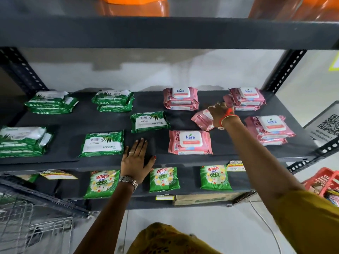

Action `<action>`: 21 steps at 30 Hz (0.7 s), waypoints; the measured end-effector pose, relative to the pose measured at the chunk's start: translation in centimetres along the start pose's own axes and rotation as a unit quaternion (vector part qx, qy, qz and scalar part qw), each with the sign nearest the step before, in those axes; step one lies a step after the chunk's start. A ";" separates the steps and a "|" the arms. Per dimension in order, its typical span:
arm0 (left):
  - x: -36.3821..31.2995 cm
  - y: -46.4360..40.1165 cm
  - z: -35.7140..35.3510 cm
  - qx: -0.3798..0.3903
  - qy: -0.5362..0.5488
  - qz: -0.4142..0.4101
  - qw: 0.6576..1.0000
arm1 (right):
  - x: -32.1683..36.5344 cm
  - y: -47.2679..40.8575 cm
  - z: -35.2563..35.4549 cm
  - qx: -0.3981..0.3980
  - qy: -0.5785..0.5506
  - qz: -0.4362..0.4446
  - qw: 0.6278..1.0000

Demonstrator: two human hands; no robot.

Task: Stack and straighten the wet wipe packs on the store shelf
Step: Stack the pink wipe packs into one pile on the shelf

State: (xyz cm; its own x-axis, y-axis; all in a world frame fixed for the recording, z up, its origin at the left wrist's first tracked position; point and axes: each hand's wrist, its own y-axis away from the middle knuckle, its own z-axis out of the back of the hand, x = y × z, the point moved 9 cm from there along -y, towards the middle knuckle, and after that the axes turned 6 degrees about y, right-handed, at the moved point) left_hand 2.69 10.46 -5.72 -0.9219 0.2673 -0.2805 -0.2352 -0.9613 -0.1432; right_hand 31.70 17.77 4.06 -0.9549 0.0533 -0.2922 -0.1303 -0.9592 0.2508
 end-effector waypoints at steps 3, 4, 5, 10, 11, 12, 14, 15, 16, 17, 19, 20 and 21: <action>-0.2 0.1 0.4 -0.010 -0.007 -0.004 1.000 | 0.6 -1.2 -1.1 0.035 0.068 0.044 0.996; -0.2 -0.1 0.4 -0.008 -0.006 -0.006 1.000 | 0.7 -0.8 -0.6 0.038 0.067 0.045 0.996; -0.1 -0.2 0.4 -0.004 -0.004 -0.007 1.000 | 0.7 -1.3 -0.6 0.037 0.053 0.051 0.997; -0.5 0.0 -0.1 0.005 -0.013 -0.008 1.000 | -0.2 0.0 0.0 -0.009 0.052 0.025 0.998; -0.4 0.2 -0.1 0.000 -0.011 -0.005 1.000 | -0.1 0.0 0.5 -0.037 0.044 0.027 0.998; -0.2 0.3 0.1 -0.007 -0.010 -0.001 1.000 | 0.1 1.2 2.2 -0.064 0.028 0.015 0.997; -0.1 0.2 0.3 -0.012 -0.001 0.005 1.000 | 0.4 0.2 1.6 -0.083 -0.029 0.019 0.996; -0.1 0.1 0.3 -0.014 0.001 0.007 1.000 | 0.5 -0.1 1.1 -0.082 -0.081 0.031 0.993; -0.1 0.1 0.4 -0.017 0.001 0.009 1.000 | 1.0 0.3 0.3 -0.051 -0.098 0.045 0.993; -0.1 0.0 0.4 -0.018 0.003 0.012 1.000 | 1.9 0.6 -0.3 -0.041 -0.116 0.071 0.990; -0.1 -0.1 0.4 -0.016 0.004 0.012 1.000 | 4.6 3.2 0.8 -0.028 -0.118 0.128 0.984; -0.1 -0.2 0.5 -0.017 0.003 0.011 1.000 | 5.2 3.9 1.5 -0.045 -0.101 0.125 0.986; -0.2 -0.2 0.5 -0.015 0.001 0.009 1.000 | 5.9 4.8 2.4 -0.068 -0.098 0.126 0.985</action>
State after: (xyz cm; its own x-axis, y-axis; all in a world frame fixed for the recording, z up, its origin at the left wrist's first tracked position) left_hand 2.73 10.56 -5.22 -0.9252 0.2495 -0.2860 -0.2087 -0.9638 -0.1658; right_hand 24.83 14.20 5.79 -0.9870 -0.1525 -0.0503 0.1426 -0.9764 0.1621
